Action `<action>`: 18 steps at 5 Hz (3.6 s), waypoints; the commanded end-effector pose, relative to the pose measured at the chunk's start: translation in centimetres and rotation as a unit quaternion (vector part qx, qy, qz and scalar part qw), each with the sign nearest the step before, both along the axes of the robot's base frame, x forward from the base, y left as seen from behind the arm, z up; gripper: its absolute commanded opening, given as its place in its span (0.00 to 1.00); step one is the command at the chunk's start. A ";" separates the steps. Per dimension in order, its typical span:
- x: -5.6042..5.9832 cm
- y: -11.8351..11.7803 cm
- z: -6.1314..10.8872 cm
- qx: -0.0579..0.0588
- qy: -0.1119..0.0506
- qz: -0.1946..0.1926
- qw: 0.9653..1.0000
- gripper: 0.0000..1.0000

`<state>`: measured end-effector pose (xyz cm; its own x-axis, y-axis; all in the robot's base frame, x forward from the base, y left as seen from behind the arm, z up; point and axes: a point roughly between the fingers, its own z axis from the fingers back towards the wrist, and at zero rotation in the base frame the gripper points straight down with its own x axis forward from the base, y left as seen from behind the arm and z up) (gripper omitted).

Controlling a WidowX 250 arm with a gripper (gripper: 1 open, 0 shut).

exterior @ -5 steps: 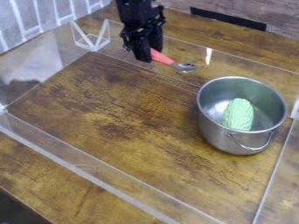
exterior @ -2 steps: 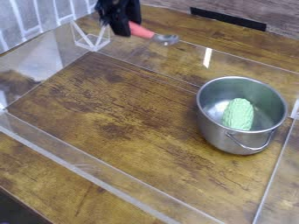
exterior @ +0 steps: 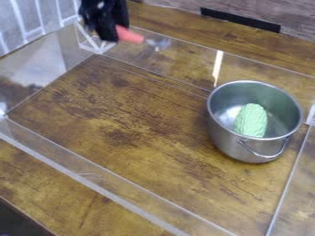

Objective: Move the orange spoon to the left

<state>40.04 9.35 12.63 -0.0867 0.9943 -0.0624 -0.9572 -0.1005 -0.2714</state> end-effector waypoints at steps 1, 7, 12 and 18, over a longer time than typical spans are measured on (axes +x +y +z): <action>-1.4 1.0 4.8 0.011 -0.057 0.033 0.998 0.00; 0.5 -0.7 -2.7 -0.008 -0.039 -0.015 0.999 1.00; -0.1 -1.4 -8.4 0.013 -0.029 0.000 0.999 0.00; 4.2 -0.5 1.6 0.039 -0.005 -0.026 0.999 0.00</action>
<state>43.81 9.07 11.28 -0.0470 0.9989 -0.0020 -0.9751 -0.0463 -0.2167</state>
